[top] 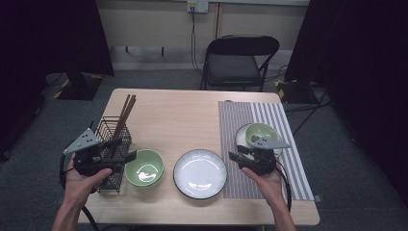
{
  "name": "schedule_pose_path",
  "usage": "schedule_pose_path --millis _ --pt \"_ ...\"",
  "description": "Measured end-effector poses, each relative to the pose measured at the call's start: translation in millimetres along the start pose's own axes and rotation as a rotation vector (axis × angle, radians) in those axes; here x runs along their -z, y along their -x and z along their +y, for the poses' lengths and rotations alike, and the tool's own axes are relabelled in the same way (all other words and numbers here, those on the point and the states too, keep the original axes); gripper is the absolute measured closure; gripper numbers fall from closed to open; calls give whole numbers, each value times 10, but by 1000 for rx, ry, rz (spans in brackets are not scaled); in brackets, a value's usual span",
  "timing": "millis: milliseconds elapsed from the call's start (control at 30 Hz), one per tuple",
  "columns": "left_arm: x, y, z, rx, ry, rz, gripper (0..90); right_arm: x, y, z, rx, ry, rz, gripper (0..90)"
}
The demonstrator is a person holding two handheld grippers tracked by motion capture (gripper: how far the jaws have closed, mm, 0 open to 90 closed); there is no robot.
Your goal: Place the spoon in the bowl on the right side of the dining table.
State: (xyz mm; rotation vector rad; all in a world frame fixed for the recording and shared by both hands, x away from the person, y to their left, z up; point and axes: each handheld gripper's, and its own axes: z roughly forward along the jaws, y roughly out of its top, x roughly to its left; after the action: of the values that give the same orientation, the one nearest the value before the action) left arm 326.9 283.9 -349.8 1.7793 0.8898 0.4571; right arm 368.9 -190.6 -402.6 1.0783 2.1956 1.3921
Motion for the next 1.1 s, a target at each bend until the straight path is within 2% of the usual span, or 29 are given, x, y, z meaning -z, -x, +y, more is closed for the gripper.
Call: schedule_pose_path --millis 67,167,233,433,500,700,833,933,1100 --pt "7 -40 28 -6 -6 33 244 -23 -14 -4 1 -4 5 537" --pt "10 -117 54 8 -19 38 265 -54 -35 -6 7 -12 9 535" --pt "19 -157 62 13 -25 24 261 -69 -43 -5 13 -13 11 535" --pt "22 -274 109 53 -14 15 307 -92 -47 -5 13 -20 9 534" --pt "20 -287 141 55 -10 16 317 -99 -56 -7 16 -23 12 534" --pt "-18 -313 232 37 -13 37 346 -117 -66 -3 16 -22 16 534" --pt "-100 -372 295 25 -23 52 337 -129 -69 0 19 -26 17 534" --pt "-170 -423 323 34 -26 49 367 -141 -80 -1 18 -31 20 534" --pt "-262 -497 382 10 -51 50 364 -153 -91 -1 19 -32 29 533"
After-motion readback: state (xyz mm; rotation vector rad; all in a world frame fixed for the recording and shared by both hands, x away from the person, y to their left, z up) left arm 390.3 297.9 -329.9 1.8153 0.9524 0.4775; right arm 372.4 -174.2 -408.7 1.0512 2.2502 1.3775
